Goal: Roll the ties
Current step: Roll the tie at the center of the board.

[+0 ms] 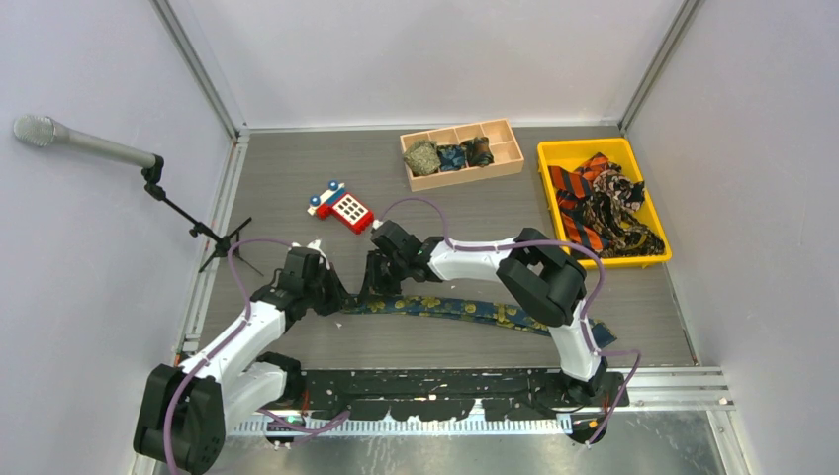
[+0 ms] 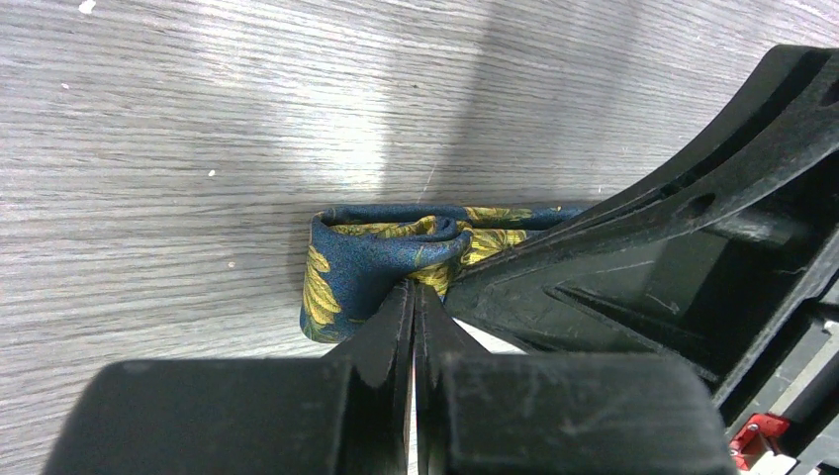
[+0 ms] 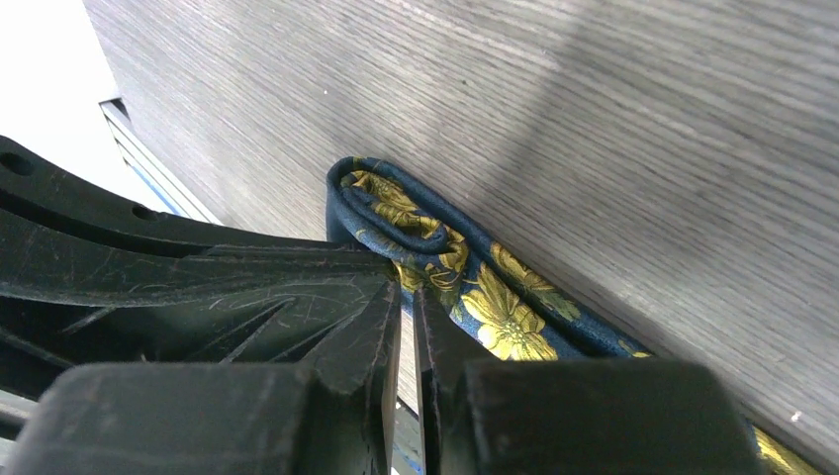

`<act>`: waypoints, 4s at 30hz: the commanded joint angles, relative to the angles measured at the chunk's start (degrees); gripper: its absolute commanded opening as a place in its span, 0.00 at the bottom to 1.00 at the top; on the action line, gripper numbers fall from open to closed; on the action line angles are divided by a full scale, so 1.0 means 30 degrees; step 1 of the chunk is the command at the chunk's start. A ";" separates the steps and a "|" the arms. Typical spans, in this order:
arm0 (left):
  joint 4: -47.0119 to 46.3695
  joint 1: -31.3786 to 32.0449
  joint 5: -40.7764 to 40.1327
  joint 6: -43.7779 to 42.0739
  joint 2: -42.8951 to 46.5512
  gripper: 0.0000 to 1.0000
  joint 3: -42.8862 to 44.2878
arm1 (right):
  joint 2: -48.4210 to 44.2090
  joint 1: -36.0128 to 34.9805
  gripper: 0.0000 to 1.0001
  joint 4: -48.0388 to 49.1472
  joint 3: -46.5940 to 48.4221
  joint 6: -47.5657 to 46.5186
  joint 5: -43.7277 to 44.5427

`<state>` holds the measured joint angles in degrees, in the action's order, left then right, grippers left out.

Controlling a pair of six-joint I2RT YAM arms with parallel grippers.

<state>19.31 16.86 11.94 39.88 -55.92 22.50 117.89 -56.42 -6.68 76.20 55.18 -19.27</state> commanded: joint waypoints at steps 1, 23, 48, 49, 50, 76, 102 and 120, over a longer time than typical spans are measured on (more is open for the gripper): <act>0.0067 0.0036 -0.0384 -0.0488 -0.0096 0.00 0.0409 | -0.0702 -0.0307 0.16 -0.0161 0.0615 -0.0249 0.0125; 0.3261 0.0033 -0.3732 -0.0377 0.2040 0.50 0.1870 | 0.0531 -0.0349 0.16 0.0504 -0.1060 -0.0205 0.0273; 0.0606 -0.0670 -0.2814 0.1978 0.6539 0.51 -0.1893 | 0.0697 -0.0315 0.16 0.0761 -0.1164 -0.0228 0.0036; 0.0482 -0.0805 -0.2616 0.2338 0.6632 0.51 -0.2108 | 0.0673 -0.0307 0.16 0.0761 -0.1161 -0.0236 0.0036; 0.0317 -0.0950 -0.2412 0.2566 0.6702 0.51 -0.2329 | 0.0645 -0.0317 0.16 0.0746 -0.1186 -0.0233 0.0050; -0.2385 -0.2895 0.0639 0.3650 0.6677 0.24 -0.4402 | 0.1108 -0.0323 0.16 0.0568 -0.0679 -0.0285 -0.0226; -0.1163 -0.2839 0.0237 0.1921 0.6361 0.00 -0.2815 | 0.0580 -0.0370 0.16 -0.0936 0.0979 -0.0228 0.0216; 0.0155 -0.2750 -0.0756 -0.0287 0.6044 0.00 -0.1434 | 0.2336 -0.0386 0.16 -0.1654 0.3559 -0.0732 -0.0253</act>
<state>20.01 8.49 9.82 41.06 -37.56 15.44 123.61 -57.28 -10.85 83.15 54.02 -20.32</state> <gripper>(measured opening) 0.188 0.157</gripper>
